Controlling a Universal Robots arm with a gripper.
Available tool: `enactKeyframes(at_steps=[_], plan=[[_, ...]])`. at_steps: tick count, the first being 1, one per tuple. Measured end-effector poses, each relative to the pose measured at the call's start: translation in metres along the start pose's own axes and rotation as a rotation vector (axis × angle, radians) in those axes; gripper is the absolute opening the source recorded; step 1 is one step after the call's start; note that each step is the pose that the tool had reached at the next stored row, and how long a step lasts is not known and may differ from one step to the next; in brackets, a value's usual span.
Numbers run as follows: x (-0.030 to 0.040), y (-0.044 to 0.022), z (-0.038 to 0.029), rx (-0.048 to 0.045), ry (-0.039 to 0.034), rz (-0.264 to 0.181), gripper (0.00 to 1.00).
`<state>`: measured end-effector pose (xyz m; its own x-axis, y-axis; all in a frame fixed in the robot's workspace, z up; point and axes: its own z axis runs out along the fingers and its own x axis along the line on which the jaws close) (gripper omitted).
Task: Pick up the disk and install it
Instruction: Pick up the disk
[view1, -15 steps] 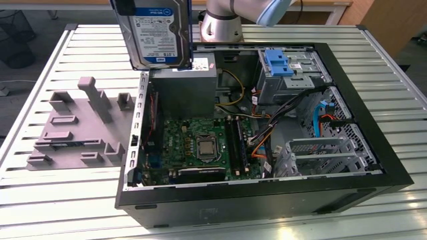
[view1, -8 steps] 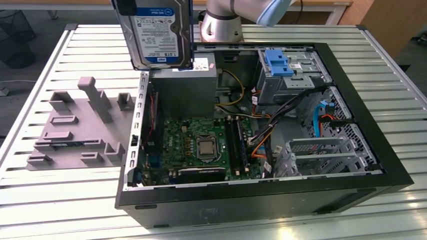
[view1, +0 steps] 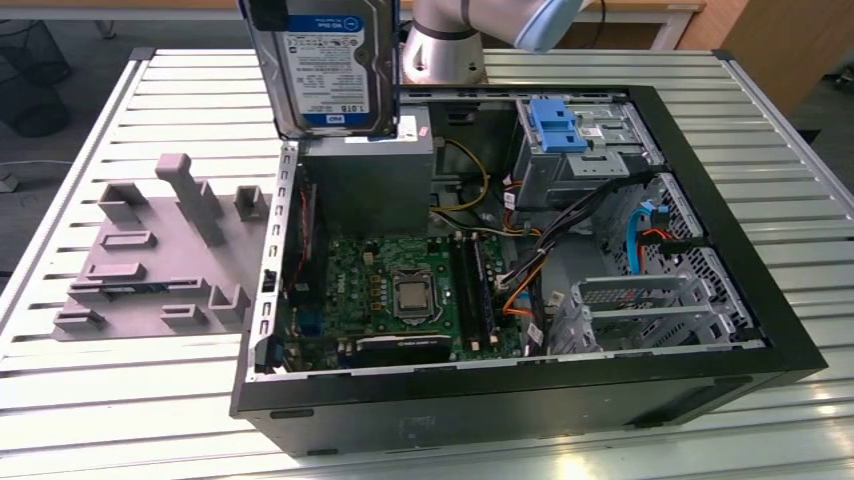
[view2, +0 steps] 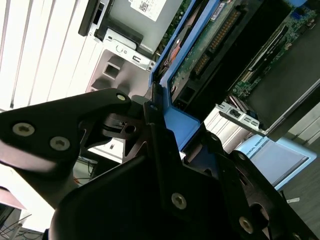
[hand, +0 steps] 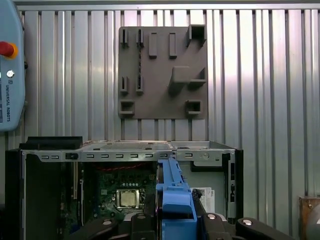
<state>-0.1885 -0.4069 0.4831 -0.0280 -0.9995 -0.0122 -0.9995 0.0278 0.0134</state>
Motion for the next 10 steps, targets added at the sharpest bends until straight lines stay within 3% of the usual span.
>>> enactKeyframes(at_steps=[10], plan=[[0.0134,-0.0071,-0.0001,0.0001,-0.0001,0.0,0.36]])
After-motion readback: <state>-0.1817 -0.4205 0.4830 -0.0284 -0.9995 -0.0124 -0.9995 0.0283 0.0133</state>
